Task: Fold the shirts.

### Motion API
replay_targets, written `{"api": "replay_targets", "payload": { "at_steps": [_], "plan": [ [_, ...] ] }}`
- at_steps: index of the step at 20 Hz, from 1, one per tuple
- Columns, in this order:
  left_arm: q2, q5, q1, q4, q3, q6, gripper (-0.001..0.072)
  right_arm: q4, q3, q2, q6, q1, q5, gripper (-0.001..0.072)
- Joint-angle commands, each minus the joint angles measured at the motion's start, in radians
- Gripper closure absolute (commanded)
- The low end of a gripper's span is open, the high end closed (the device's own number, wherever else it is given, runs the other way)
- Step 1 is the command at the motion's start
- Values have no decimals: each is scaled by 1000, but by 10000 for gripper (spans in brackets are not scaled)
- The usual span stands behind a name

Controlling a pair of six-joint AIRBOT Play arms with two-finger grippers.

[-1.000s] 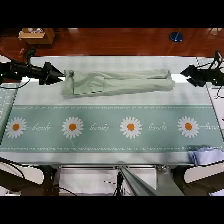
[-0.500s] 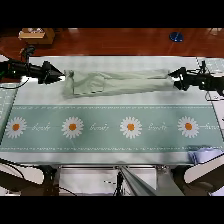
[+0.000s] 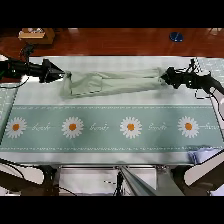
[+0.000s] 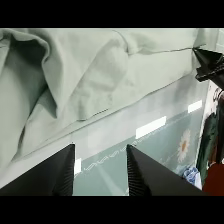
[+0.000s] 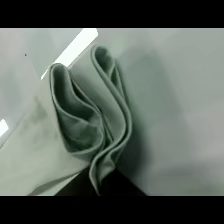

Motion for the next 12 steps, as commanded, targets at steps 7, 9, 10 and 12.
{"api": "replay_targets", "payload": {
  "at_steps": [7, 9, 10, 12],
  "plan": [
    [23, -7, -16, -34, 0, 0, 609, -190, 1, 219, -23, -21, 106, 676],
    [34, -6, -47, -48, 0, 0, 690, -289, 1, 308, 23, -40, 134, 676],
    [37, -6, -66, -55, 0, 0, 691, -326, 1, 351, 37, -51, 151, 676],
    [37, -6, -115, -65, 0, 0, 691, -364, 1, 423, 55, -74, 193, 676]
  ]
}}
